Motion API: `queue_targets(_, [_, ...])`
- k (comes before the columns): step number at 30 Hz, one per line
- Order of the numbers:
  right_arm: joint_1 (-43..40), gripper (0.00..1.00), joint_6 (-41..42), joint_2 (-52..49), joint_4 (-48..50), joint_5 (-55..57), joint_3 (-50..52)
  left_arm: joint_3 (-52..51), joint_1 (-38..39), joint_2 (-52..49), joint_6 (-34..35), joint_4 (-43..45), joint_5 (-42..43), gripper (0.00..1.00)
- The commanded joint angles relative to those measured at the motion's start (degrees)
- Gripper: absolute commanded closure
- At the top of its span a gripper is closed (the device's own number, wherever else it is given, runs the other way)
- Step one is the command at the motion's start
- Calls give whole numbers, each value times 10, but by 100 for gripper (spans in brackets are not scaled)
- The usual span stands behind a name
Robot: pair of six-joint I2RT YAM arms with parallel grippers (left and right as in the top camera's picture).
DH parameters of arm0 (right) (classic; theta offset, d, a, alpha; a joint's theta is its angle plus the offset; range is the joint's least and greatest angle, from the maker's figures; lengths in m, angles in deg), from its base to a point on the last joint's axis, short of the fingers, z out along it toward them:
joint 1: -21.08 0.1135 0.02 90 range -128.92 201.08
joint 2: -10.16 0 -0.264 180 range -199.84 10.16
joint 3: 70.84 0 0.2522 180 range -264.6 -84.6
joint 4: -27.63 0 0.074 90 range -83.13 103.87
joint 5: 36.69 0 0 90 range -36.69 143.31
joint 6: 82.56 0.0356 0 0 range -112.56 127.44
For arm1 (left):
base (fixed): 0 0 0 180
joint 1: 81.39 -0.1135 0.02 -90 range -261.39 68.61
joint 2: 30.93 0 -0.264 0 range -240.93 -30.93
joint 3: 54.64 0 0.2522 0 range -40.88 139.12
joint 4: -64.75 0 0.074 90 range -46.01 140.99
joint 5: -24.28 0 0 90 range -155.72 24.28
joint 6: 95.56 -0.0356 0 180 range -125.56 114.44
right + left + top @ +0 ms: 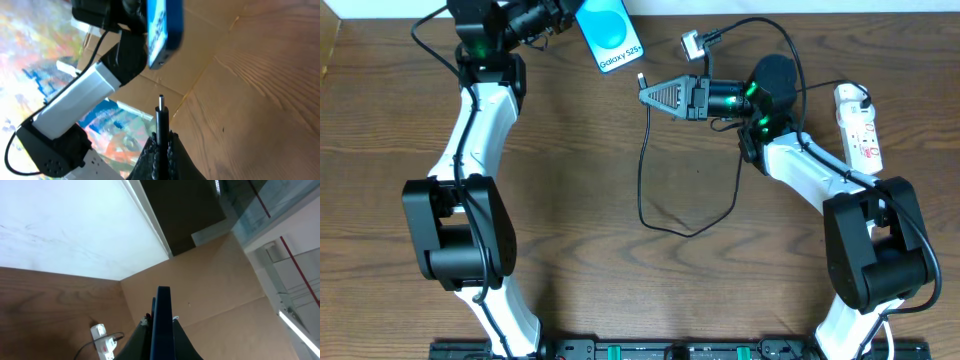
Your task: Plug charger to phone and switch on socket
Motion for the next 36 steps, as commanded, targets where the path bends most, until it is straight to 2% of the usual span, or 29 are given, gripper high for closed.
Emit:
queue_targets(1, [13,99,5,1,8,1,-5,9,4,14,9,8,-3,93])
queue_targets(36, [16,99,3,1,13,22,-5,9,22,14,1,7,53,93])
